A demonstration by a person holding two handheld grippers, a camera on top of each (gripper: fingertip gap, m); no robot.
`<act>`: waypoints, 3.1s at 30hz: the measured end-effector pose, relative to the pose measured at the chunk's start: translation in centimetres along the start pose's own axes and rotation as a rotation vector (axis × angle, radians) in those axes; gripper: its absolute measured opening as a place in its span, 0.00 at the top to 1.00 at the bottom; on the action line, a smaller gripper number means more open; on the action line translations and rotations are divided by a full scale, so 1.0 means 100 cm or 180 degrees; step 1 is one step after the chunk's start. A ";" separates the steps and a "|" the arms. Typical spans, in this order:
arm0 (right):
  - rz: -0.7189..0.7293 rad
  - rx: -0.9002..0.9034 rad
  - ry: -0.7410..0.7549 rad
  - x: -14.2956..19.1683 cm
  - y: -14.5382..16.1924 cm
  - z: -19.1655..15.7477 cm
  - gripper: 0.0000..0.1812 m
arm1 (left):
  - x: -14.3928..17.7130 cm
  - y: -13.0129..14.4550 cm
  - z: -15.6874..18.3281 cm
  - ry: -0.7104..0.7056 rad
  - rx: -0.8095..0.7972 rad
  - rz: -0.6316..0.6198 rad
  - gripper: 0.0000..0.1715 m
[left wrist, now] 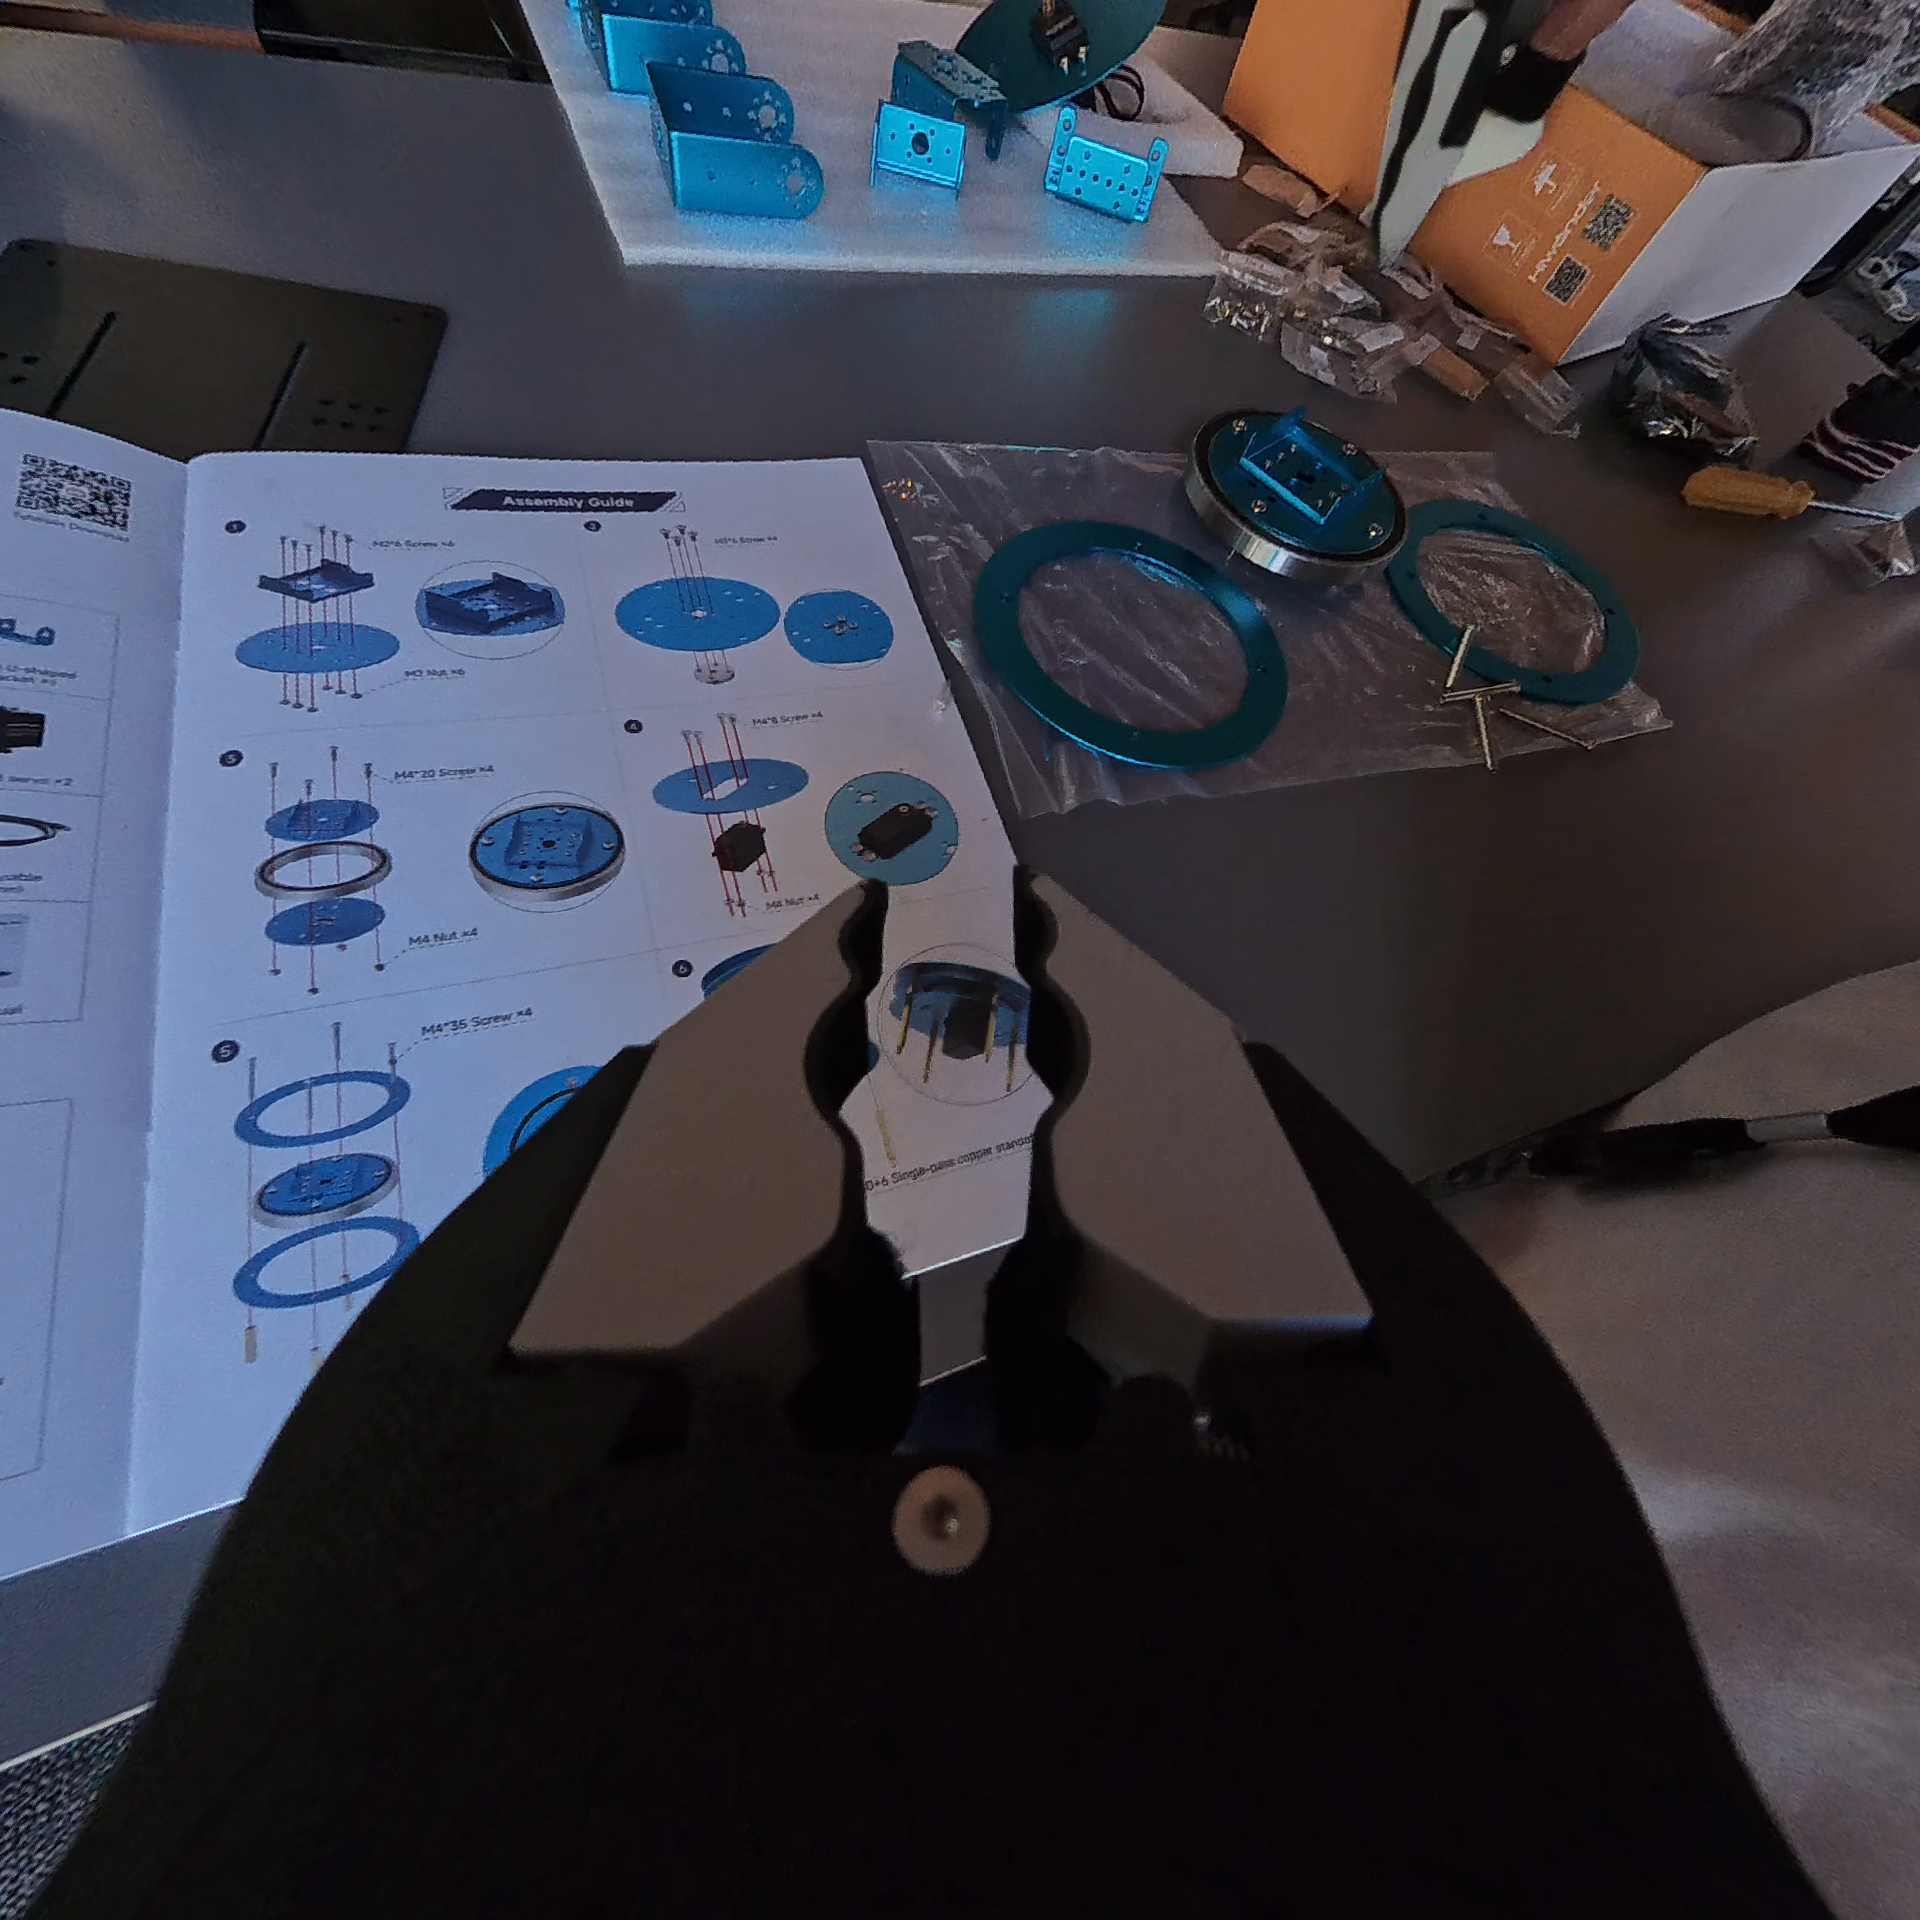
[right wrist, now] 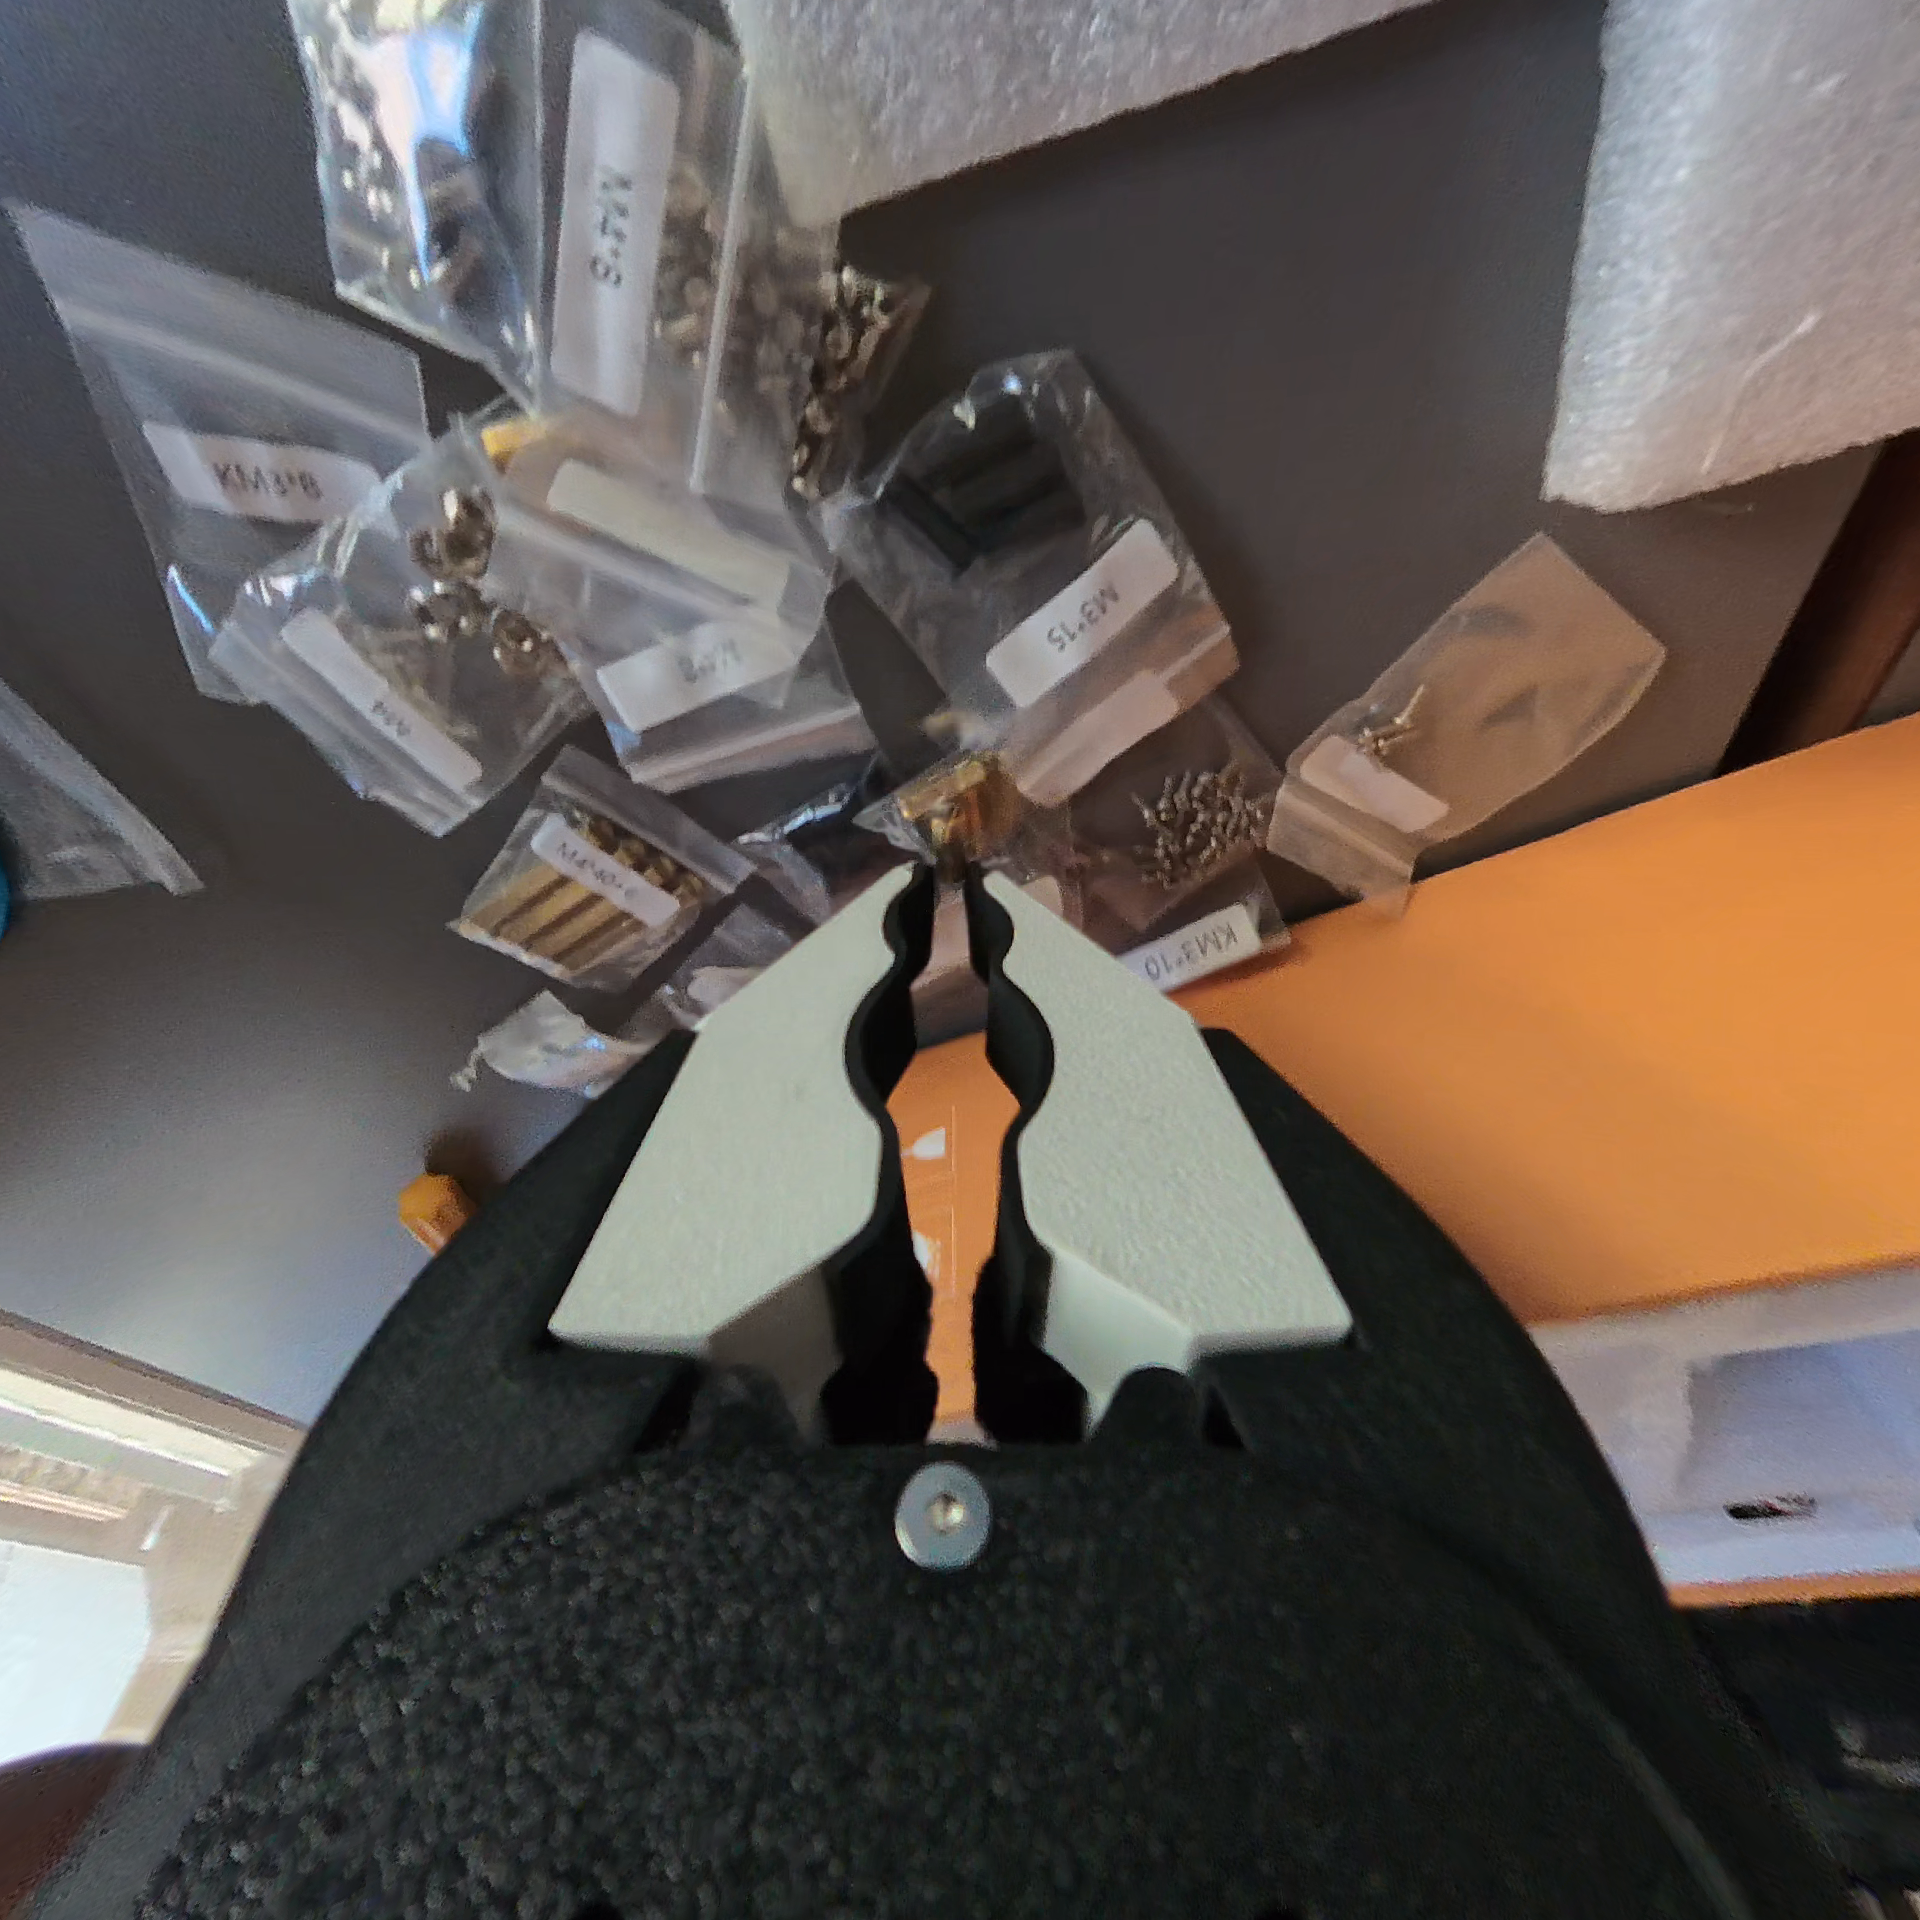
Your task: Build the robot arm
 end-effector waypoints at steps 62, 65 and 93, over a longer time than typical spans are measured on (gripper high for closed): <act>0.3282 -0.0757 -0.1170 -0.015 -0.073 -0.303 0.87 | -0.181 0.023 0.132 0.1695 -0.0441 -0.1354 0.93; 0.3362 -0.0750 -0.1152 -0.013 -0.069 -0.298 0.87 | -0.177 0.017 0.136 0.1830 -0.0364 -0.1161 1.00; 0.3863 -0.1424 -0.1331 0.013 -0.087 -0.298 1.00 | -0.153 0.010 0.132 0.1214 -0.0248 -0.0276 0.81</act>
Point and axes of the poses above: each gripper's, where its closed fingertips meet, x back along the fingers, y out of its underside, z = x × y across the jaws, the point moved 4 cm from there along x, back along the fingers, and after that the axes turned 11 degrees about z, right-handed, at the moved point
